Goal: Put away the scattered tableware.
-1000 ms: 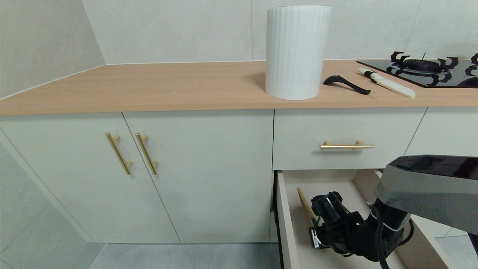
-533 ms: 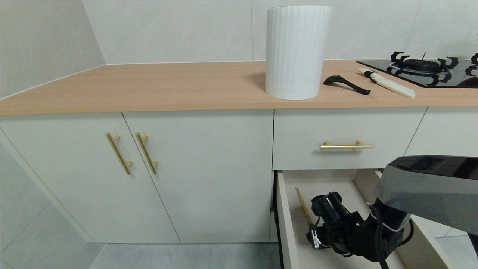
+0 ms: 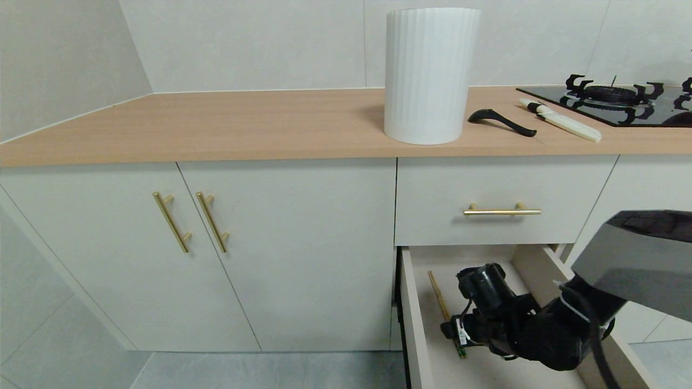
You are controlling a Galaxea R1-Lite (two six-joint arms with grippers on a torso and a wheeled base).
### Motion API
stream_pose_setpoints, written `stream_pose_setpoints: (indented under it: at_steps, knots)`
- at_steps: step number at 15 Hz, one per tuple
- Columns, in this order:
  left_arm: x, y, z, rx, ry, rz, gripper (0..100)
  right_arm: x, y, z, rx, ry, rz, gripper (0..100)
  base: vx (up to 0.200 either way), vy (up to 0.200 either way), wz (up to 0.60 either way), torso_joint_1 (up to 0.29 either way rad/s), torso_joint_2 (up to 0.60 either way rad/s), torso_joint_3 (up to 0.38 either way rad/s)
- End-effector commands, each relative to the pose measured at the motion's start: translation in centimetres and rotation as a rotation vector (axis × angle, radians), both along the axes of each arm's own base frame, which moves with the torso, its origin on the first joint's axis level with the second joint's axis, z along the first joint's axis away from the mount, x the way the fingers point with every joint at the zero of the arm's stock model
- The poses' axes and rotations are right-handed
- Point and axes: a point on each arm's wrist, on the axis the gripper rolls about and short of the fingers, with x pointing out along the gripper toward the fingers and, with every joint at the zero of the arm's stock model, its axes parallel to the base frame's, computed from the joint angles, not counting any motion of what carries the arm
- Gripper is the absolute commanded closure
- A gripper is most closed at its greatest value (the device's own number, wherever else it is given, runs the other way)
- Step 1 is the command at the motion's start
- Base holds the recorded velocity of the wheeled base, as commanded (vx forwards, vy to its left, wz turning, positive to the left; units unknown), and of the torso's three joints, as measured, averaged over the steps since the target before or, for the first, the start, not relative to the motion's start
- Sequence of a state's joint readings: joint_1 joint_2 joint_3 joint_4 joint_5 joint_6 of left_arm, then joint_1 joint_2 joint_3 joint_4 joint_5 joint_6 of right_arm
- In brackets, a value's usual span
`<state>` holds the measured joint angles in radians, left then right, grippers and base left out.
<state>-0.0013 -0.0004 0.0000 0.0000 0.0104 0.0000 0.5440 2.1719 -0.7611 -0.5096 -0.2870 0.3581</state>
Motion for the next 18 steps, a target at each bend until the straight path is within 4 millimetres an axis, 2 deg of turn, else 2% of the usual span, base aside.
stream_pose_setpoints:
  at_steps: [1,3,5,7,10,18]
  knots:
    - [0.0,0.0,0.0,0.000,0.000,0.000,0,-1.5,-1.4,7.4,0.069,-0.132,-0.008,0,0.000,0.000,0.00,0.000,0.00,0.000]
    - [0.0,0.0,0.0,0.000,0.000,0.000,0,-2.6,-2.5,11.1,0.105,-0.217,-0.011,0,0.000,0.000,0.00,0.000,0.00,0.000]
    - [0.0,0.0,0.0,0.000,0.000,0.000,0,-3.8,-5.1,14.9,0.112,-0.344,-0.030,0,0.000,0.000,0.00,0.000,0.00,0.000]
    - [0.0,0.0,0.0,0.000,0.000,0.000,0,-4.5,-7.3,17.4,0.109,-0.429,-0.059,0,0.000,0.000,0.00,0.000,0.00,0.000]
    - [0.0,0.0,0.0,0.000,0.000,0.000,0,-4.7,-9.0,18.4,0.086,-0.472,-0.080,0,0.000,0.000,0.00,0.000,0.00,0.000]
    - [0.0,0.0,0.0,0.000,0.000,0.000,0,-5.0,-9.1,18.5,0.073,-0.476,-0.071,0,0.000,0.000,0.00,0.000,0.00,0.000]
